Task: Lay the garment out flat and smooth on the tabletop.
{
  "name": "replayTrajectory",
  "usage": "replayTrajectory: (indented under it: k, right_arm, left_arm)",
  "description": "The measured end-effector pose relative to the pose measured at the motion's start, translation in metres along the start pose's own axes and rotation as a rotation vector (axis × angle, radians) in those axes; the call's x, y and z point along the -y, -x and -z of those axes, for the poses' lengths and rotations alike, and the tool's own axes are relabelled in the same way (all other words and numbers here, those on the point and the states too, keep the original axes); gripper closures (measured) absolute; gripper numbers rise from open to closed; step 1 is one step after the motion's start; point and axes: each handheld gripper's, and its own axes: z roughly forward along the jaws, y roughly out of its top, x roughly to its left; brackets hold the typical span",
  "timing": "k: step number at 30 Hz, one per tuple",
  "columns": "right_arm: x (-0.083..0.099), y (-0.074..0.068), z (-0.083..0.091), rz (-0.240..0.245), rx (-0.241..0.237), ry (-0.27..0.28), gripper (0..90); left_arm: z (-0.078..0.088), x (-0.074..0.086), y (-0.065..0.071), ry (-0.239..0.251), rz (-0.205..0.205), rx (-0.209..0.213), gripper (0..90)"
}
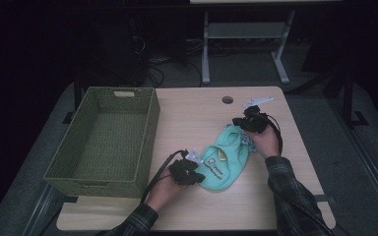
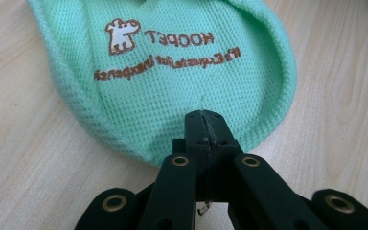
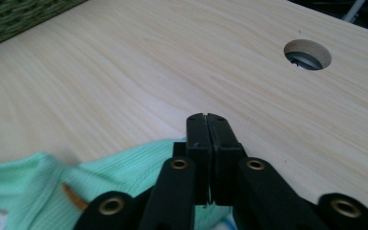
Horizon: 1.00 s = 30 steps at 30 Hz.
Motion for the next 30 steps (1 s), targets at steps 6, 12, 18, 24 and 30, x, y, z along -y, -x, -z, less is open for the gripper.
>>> replayTrajectory:
  k: [6,12,18,24,30]
  right_arm:
    - [0.009,-0.005,0.02,0.006,-0.045,-0.001,89.8]
    - [0.025,-0.01,0.033,0.019,-0.068,-0.012,89.9]
    - [0.04,-0.017,0.045,0.033,-0.048,-0.02,89.9]
    - [0.062,-0.026,0.06,0.047,-0.076,0.024,89.8]
    - [0.084,-0.04,0.07,0.066,-0.1,0.024,89.8]
  left_arm:
    - [-0.002,0.0,0.0,0.007,-0.001,-0.005,89.6]
    - [-0.001,0.0,-0.002,-0.003,-0.02,-0.002,89.6]
    - [-0.002,0.001,-0.001,0.021,0.013,0.006,89.6]
    - [-0.001,0.001,-0.002,0.014,0.008,0.007,89.6]
    - [-0.001,0.001,-0.001,0.012,0.009,0.005,89.6]
